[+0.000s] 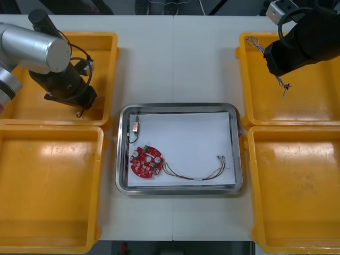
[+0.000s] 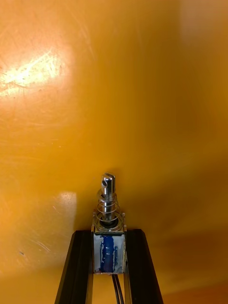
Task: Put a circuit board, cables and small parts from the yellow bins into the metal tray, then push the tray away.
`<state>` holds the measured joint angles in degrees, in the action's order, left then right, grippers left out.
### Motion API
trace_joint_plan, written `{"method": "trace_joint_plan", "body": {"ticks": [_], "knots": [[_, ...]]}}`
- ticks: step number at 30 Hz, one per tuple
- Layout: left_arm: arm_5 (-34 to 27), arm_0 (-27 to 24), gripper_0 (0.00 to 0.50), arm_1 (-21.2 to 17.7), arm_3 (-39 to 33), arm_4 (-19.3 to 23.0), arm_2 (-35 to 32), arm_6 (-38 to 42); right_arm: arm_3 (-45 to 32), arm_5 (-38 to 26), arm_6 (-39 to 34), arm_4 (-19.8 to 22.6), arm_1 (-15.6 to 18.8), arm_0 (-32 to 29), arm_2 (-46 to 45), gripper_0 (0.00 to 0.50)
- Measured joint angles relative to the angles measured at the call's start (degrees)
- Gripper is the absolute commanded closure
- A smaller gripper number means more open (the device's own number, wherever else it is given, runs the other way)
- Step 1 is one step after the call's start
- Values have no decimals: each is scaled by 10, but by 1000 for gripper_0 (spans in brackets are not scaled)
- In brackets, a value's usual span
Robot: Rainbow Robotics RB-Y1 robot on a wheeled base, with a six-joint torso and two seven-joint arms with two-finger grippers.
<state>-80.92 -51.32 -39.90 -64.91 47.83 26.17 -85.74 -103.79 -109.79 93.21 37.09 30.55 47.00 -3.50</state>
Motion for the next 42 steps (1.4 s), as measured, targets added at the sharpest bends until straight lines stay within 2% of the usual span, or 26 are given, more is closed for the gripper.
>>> {"method": "trace_joint_plan", "body": {"ticks": [7, 13, 18, 22, 25, 31, 34, 42], "knots": [[-10, 0, 500, 0, -4, 0, -20, 0, -57, 0, 1, 21, 0, 0, 50, 500], [-74, 0, 500, 0, -47, -4, -76, 0, -102, 0, 2, 55, 1, 0, 135, 500], [-130, 0, 500, -3, -99, -16, -101, 0, -125, 0, 16, 59, 1, -3, 191, 500], [-176, 0, 500, -4, -147, -33, -110, 2, -141, 11, 76, 46, 1, -12, 233, 500], [-200, 0, 500, -4, -180, -40, -111, 13, -142, 49, 101, 32, 1, -21, 261, 500], [-244, 0, 500, -4, -212, -41, -129, 88, -142, 117, 160, -8, 2, -48, 308, 500], [-262, 1, 500, -4, -233, -46, -147, 112, -131, 145, 163, -10, 6, -57, 336, 500], [-284, 1, 500, -5, -266, -48, -161, 113, -65, 203, 163, -39, 13, -58, 406, 500]]}}
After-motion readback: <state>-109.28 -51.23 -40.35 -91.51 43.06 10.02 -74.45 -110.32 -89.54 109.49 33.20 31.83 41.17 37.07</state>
